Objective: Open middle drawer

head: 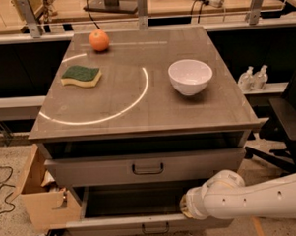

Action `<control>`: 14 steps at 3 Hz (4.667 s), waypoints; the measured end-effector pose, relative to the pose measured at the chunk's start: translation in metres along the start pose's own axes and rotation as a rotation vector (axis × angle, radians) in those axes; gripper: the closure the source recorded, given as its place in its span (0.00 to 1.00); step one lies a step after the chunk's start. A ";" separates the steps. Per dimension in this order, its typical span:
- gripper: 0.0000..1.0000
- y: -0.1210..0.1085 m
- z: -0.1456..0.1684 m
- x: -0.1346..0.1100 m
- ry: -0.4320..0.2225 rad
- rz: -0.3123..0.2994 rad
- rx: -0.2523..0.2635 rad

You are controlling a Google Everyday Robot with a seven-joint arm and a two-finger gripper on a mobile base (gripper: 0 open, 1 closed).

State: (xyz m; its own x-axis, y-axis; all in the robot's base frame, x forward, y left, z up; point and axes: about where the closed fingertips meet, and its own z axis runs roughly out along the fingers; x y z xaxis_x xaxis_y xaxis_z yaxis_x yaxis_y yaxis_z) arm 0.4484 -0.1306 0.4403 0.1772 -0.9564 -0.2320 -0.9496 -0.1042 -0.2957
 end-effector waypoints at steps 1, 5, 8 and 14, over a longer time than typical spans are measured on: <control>1.00 0.002 0.021 0.001 -0.033 0.003 0.001; 1.00 0.066 -0.002 -0.027 0.100 -0.030 -0.348; 1.00 0.119 -0.008 -0.041 0.079 -0.008 -0.512; 0.12 0.154 -0.016 -0.052 0.068 0.020 -0.550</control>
Offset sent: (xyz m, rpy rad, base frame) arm -0.0012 0.0065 -0.0391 0.0166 0.0546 0.0125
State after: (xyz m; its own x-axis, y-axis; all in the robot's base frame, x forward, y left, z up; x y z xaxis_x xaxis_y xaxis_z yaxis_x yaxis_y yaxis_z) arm 0.2891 -0.1014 0.4214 0.1581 -0.9732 -0.1671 -0.9510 -0.1956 0.2395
